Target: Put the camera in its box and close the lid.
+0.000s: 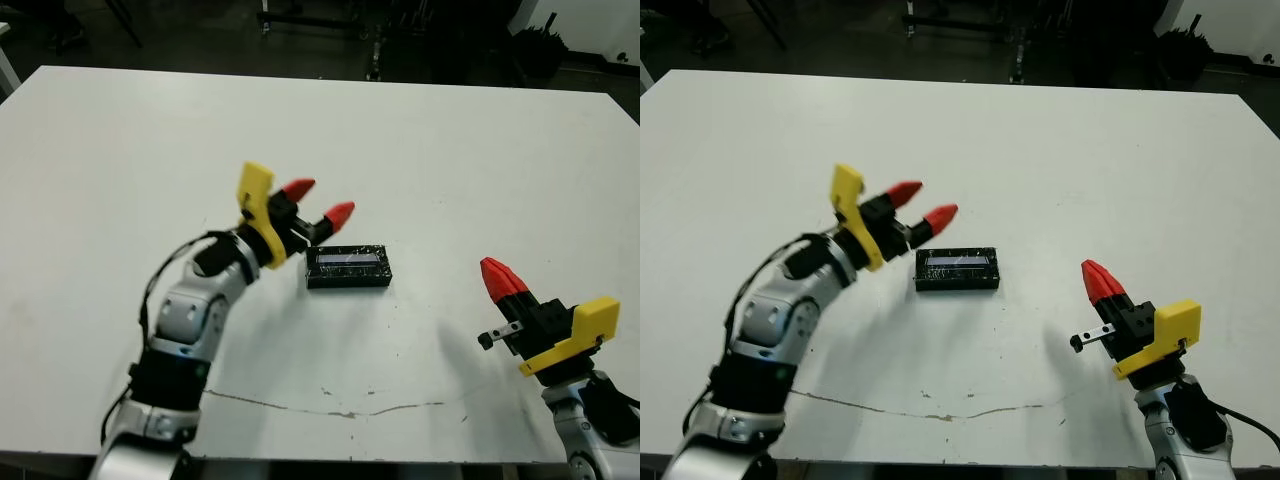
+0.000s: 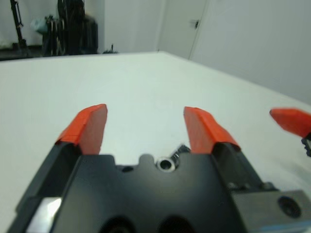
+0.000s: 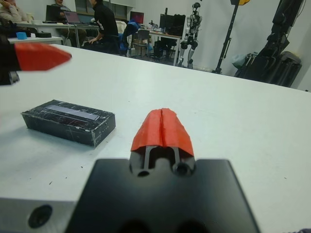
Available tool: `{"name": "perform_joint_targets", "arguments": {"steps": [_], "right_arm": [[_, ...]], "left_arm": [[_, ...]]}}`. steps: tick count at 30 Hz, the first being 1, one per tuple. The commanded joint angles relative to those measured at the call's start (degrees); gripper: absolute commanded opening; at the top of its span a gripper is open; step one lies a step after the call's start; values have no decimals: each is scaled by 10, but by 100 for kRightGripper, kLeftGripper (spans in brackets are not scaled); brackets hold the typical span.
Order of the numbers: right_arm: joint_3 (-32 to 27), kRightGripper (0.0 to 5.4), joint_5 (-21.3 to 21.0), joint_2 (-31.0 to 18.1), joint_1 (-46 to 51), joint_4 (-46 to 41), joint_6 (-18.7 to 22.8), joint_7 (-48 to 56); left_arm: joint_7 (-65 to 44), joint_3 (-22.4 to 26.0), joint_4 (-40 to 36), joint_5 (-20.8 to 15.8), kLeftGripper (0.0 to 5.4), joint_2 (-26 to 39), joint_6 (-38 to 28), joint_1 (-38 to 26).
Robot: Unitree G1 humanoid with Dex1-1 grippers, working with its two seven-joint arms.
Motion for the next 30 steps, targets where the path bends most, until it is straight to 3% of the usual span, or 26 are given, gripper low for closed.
{"name": "perform_joint_targets", "arguments": {"steps": [1, 12, 20, 30], "right_arm": [[-2, 0, -2, -9, -1, -1, 3, -2], [-2, 0, 2, -7, 0, -4, 9, -3], [-2, 0, -5, -8, 0, -3, 2, -3], [-2, 0, 7, -7, 0, 4, -3, 7]], "left_arm": [[15, -26, 4, 21, 299, -5, -2, 13], [40, -78, 39, 64, 134, -15, 35, 5], [45, -85, 53, 61, 9, -18, 101, 3], [49, -76, 73, 55, 1, -12, 148, 4]]}}
